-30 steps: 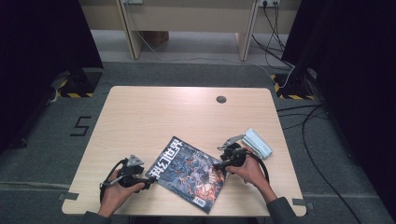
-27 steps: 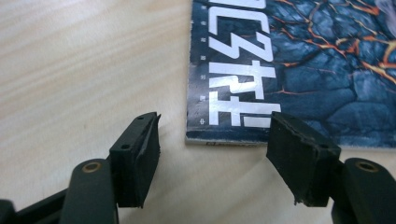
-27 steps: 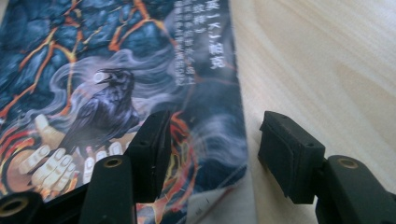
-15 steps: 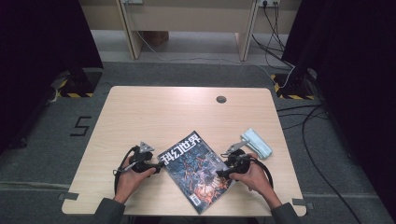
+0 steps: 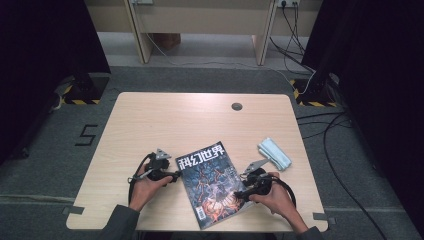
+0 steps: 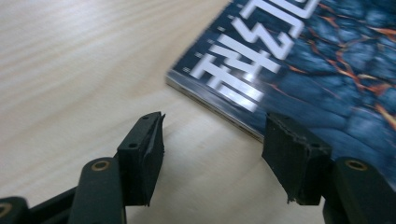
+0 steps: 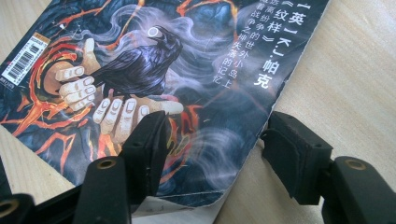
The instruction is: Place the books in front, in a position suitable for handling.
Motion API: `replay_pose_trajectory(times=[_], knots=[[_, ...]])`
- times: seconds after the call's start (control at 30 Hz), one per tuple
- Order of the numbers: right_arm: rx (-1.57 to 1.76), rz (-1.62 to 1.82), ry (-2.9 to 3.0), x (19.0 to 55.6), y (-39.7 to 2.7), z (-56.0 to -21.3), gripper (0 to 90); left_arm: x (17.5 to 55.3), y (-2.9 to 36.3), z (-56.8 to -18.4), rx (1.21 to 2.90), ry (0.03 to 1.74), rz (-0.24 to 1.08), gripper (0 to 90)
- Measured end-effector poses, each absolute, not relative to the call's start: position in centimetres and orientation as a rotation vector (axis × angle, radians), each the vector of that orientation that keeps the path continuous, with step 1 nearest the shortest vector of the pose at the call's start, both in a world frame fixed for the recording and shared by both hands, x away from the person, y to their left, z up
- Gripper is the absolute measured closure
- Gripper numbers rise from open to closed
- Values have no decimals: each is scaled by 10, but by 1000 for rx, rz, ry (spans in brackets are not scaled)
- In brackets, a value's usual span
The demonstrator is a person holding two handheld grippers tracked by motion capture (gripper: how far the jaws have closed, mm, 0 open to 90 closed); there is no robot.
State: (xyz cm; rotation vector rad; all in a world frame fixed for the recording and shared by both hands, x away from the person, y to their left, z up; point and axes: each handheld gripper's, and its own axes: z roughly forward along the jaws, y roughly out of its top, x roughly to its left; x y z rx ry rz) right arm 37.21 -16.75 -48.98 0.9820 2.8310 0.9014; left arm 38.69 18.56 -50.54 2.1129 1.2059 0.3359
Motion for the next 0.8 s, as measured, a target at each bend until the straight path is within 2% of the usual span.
replay_pose_trajectory(times=[0.3,0.8], knots=[[977,912,2827,372,-168,-490,410,356,169,-504,2106,1127,183,380],[1004,913,2812,370,-164,-491,375,359,153,-505,2137,1088,204,384]])
